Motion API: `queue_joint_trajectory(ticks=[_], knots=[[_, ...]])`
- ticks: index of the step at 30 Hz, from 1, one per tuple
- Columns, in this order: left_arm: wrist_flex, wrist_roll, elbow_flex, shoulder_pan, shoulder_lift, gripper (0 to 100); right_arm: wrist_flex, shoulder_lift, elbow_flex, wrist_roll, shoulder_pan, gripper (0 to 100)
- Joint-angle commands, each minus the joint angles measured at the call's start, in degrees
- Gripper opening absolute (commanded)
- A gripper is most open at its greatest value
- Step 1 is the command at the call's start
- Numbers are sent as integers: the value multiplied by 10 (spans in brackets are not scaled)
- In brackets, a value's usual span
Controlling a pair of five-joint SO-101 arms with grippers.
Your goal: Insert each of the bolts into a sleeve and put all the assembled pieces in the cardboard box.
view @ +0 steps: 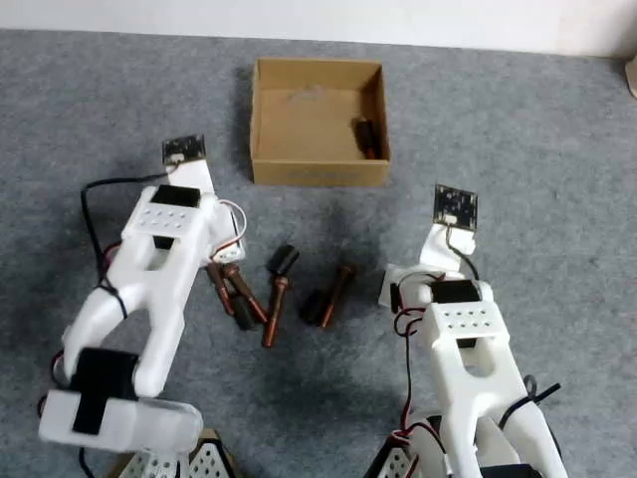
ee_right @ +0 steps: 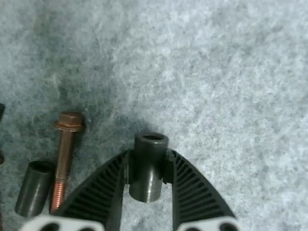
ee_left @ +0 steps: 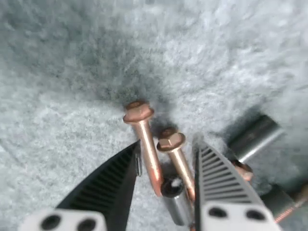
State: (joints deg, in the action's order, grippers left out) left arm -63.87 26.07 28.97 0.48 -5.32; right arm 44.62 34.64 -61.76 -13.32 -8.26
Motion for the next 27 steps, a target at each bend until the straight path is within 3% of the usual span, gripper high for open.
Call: queue_joint_trajectory(ticks=[1, 15, 27], knots=[[-9, -2, -13, -4, -59, 178, -14, 19, 2, 4, -4, 5], [-8, 39, 51, -44, -36, 178, -14, 19, 0, 4, -4, 5], [158, 84, 160, -43, -35, 178, -14, 14, 0, 4, -4, 5]])
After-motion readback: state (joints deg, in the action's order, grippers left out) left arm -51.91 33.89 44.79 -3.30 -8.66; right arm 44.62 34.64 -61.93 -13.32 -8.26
